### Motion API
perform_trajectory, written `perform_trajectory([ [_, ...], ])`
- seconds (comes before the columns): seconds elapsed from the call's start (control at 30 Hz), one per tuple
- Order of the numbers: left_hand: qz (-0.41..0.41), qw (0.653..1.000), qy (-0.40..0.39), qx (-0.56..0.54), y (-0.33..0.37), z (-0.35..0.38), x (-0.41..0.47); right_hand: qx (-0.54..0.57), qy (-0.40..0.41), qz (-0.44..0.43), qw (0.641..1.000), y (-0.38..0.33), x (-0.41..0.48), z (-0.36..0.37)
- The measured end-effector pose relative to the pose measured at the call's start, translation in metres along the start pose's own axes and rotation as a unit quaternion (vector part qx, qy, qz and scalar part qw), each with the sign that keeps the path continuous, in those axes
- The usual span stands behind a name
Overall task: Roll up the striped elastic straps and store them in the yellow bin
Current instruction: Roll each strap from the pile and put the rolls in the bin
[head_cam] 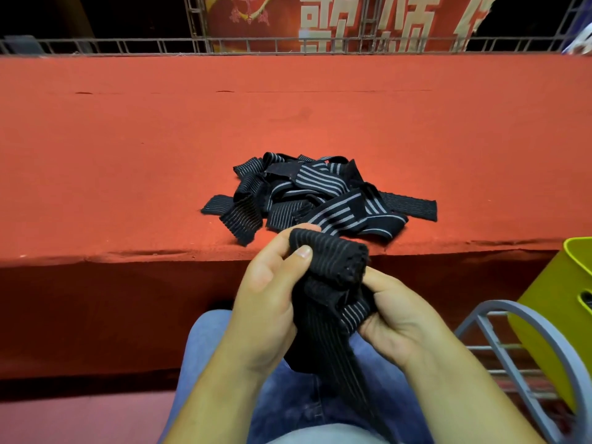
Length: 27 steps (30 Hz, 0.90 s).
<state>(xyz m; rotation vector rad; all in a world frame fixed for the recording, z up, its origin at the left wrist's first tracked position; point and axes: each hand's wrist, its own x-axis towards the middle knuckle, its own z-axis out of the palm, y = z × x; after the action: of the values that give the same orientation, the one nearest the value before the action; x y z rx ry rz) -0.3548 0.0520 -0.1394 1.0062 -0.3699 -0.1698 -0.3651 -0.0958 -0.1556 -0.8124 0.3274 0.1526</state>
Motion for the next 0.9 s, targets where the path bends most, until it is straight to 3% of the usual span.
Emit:
perform_trajectory([
  [0.1, 0.005, 1.0, 0.014, 0.002, 0.0, 0.0, 0.002, 0.027, 0.003, -0.011, 1.0, 0.001, 0.001, 0.0],
  [0.2, 0.028, 0.996, 0.083, 0.002, 0.002, -0.005, 0.01, 0.001, 0.007, -0.089, 0.996, -0.004, -0.002, -0.005],
  [0.43, 0.075, 0.958, 0.228, 0.158, 0.002, -0.025, 0.018, -0.12, -0.073, -0.18, 0.974, -0.008, -0.022, -0.012],
  [0.67, 0.045, 0.946, 0.248, 0.204, -0.002, -0.035, 0.018, -0.15, -0.177, -0.2, 0.952, -0.005, -0.03, -0.005],
  [0.9, 0.012, 0.94, 0.258, 0.221, -0.006, -0.037, 0.02, -0.234, -0.189, -0.236, 0.924, -0.006, -0.03, -0.01],
])
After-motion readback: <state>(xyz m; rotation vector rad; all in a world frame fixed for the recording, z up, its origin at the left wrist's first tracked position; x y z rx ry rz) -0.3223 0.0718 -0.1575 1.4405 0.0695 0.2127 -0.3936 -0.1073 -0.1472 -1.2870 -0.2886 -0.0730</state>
